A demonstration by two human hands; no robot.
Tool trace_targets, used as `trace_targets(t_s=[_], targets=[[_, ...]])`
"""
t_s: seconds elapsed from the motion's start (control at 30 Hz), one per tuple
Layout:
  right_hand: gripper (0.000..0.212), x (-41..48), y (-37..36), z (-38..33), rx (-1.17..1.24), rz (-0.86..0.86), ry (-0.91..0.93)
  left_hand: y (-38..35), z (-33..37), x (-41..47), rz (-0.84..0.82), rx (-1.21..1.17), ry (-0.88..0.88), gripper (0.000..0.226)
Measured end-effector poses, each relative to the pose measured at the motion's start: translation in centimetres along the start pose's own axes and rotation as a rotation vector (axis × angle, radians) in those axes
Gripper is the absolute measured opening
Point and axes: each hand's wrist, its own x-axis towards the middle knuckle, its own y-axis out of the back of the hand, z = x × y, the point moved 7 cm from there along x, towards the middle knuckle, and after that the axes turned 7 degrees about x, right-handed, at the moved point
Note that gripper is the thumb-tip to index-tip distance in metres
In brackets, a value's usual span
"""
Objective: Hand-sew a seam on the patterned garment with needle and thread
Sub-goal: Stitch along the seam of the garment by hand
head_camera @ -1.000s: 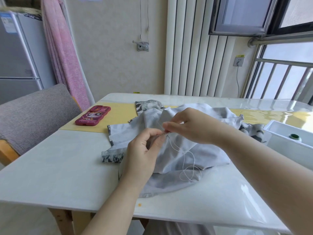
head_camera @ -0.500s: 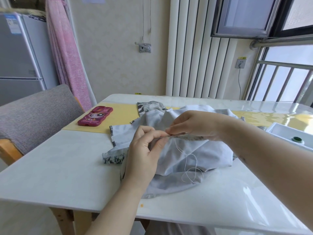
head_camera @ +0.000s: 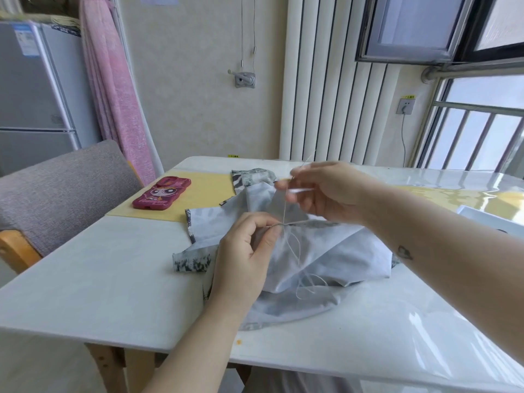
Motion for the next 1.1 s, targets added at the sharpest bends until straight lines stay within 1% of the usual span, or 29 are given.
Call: trace_targets(t_s=[0.03, 0.07, 0.1, 0.13, 0.2, 0.23, 0.27, 0.33, 0.37, 0.4, 0.43, 0.47, 0.5, 0.53, 0.57, 0.6, 0.63, 0.67, 0.7, 0.73, 0.83, 0.9, 0.97, 1.1], targets=[[0.013, 0.1, 0.1, -0.6, 0.179, 0.031, 0.05, -0.1, -0.3, -0.1, -0.008, -0.008, 0.033, 0.022], [0.014, 0.0, 0.1, -1.2, 0.278, 0.047, 0.116, -0.1, -0.6, -0.1, -0.013, -0.016, 0.062, 0.02], [0.016, 0.0, 0.2, -1.9, 0.243, 0.054, 0.2, -0.2, -0.9, -0.2, -0.016, -0.02, 0.079, 0.019], [0.016, -0.2, 0.3, -2.6, 0.026, 0.069, 0.313, -0.2, -1.0, -0.2, -0.016, -0.018, 0.084, 0.019], [0.013, -1.2, -0.2, -3.9, -0.772, 0.106, 0.597, -0.2, -1.0, -0.2, -0.016, -0.007, 0.082, 0.018], [0.012, -1.3, -0.6, -3.6, -1.079, 0.079, 0.677, -0.2, -1.0, -0.2, -0.016, -0.003, 0.083, 0.018], [0.012, -1.3, -0.9, -3.1, -1.293, 0.03, 0.699, -0.2, -1.0, -0.2, -0.016, -0.002, 0.085, 0.017], [0.012, -1.0, -0.6, -2.5, -1.508, -0.01, 0.661, -0.1, -1.0, -0.1, -0.014, -0.005, 0.088, 0.016], [0.013, -0.8, -0.2, -2.8, -1.542, 0.011, 0.638, -0.1, -1.0, -0.1, -0.01, -0.005, 0.089, 0.016], [0.015, -0.8, 0.2, -3.3, -1.498, 0.029, 0.589, -0.1, -1.0, -0.1, -0.007, -0.004, 0.09, 0.015], [0.017, -0.6, 0.7, -3.6, -1.332, 0.03, 0.495, -0.1, -1.0, -0.1, -0.006, -0.003, 0.092, 0.014], [0.019, -0.6, 1.1, -3.7, -1.057, 0.009, 0.366, -0.1, -1.1, -0.2, -0.006, -0.005, 0.094, 0.014], [0.022, -0.6, 1.3, -3.6, -0.73, -0.029, 0.25, -0.1, -1.1, -0.2, -0.007, -0.01, 0.095, 0.014], [0.023, -0.7, 1.2, -3.4, -0.414, -0.068, 0.154, -0.1, -1.1, -0.2, -0.01, -0.014, 0.094, 0.014], [0.026, -0.8, 1.0, -3.3, -0.168, -0.101, 0.096, -0.1, -1.1, -0.2, -0.013, -0.016, 0.093, 0.013], [0.028, -0.9, 0.8, -3.2, -0.005, -0.129, 0.074, -0.1, -1.1, -0.2, -0.014, -0.016, 0.092, 0.013], [0.03, -0.7, 0.6, -3.3, 0.082, -0.147, 0.084, -0.1, -1.1, -0.2, -0.016, -0.015, 0.095, 0.013], [0.029, -0.5, 0.5, -3.3, 0.102, -0.153, 0.112, -0.1, -1.1, -0.1, -0.018, -0.014, 0.099, 0.013], [0.027, -0.2, 0.5, -3.4, 0.068, -0.137, 0.147, -0.2, -1.1, -0.1, -0.02, -0.013, 0.102, 0.014], [0.026, 0.1, 0.6, -3.4, -0.03, -0.1, 0.19, -0.2, -1.2, -0.1, -0.019, -0.014, 0.105, 0.015], [0.023, 0.6, 1.7, -3.3, -0.588, 0.085, 0.344, -0.1, -1.1, -0.2, -0.01, -0.013, 0.109, 0.016], [0.02, 0.7, 1.8, -3.1, -0.85, 0.125, 0.409, 0.0, -1.1, -0.2, -0.007, -0.008, 0.11, 0.015], [0.013, 0.5, 2.0, -3.1, -1.002, 0.16, 0.446, 0.0, -1.1, -0.1, -0.011, -0.005, 0.107, 0.016], [0.024, 0.3, 2.5, -3.6, -1.14, 0.218, 0.494, -0.2, -1.3, -0.1, -0.022, -0.012, 0.107, 0.017]])
